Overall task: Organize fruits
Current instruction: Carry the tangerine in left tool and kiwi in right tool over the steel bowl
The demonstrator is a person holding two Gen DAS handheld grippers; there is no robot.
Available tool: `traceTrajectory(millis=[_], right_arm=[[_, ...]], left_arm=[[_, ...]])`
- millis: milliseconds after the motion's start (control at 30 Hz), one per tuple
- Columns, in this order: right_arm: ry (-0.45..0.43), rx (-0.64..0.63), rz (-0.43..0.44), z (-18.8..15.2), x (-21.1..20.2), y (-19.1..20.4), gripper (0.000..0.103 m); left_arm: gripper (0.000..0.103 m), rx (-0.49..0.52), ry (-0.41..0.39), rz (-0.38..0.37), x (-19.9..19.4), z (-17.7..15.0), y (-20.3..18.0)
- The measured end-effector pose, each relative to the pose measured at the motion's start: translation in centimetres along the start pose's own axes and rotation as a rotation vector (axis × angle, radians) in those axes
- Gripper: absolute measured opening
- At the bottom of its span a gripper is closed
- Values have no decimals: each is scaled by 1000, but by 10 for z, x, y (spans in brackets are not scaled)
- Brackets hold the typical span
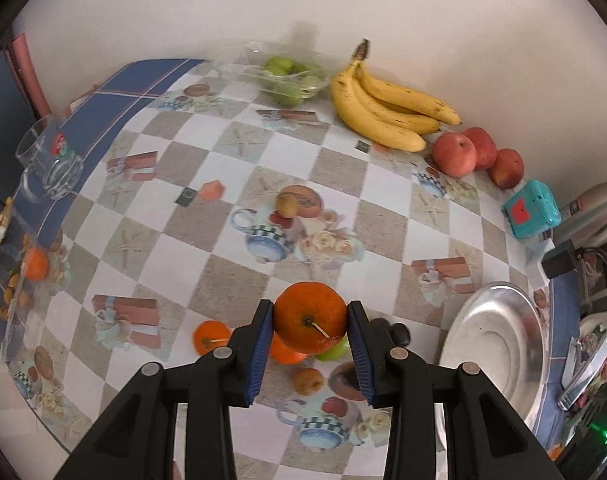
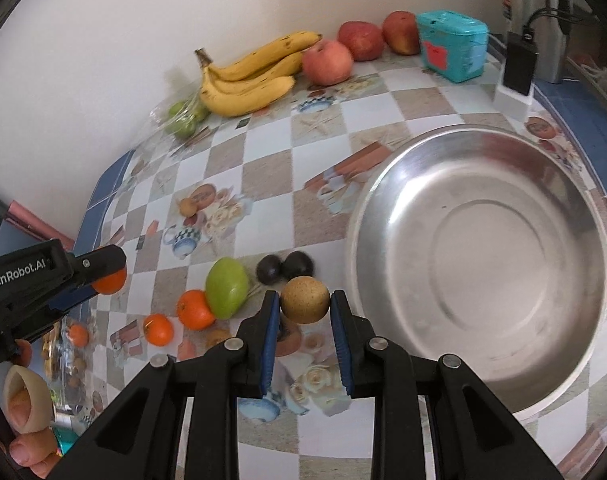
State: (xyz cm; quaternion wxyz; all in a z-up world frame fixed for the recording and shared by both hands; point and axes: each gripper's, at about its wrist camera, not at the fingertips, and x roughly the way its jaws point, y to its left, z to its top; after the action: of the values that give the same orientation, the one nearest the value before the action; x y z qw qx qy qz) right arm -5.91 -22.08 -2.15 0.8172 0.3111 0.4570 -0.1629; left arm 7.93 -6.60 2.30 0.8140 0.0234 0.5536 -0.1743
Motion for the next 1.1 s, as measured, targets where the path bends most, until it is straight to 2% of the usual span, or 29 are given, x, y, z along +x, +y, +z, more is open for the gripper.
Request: traceTrajectory(millis=[467,600,667,933,1100], right_arm=[[-26,223,-154,10,-21,-89,27],[-33,269,-197,9,-28,-110,27],[-35,289,-215,8,-32,-120,27],[-51,331,-248,7,-40,-142,27],[-61,329,-275,9,-45,-151,27]], left_arm=[[39,247,15,-67,8,-34,-81],[39,313,63,-98,17,-49,-101],[39,337,76,-92,21,-54,-109],[39,389,128,-146,28,-61,-151],[39,419,108,-176,32,-60,-178]])
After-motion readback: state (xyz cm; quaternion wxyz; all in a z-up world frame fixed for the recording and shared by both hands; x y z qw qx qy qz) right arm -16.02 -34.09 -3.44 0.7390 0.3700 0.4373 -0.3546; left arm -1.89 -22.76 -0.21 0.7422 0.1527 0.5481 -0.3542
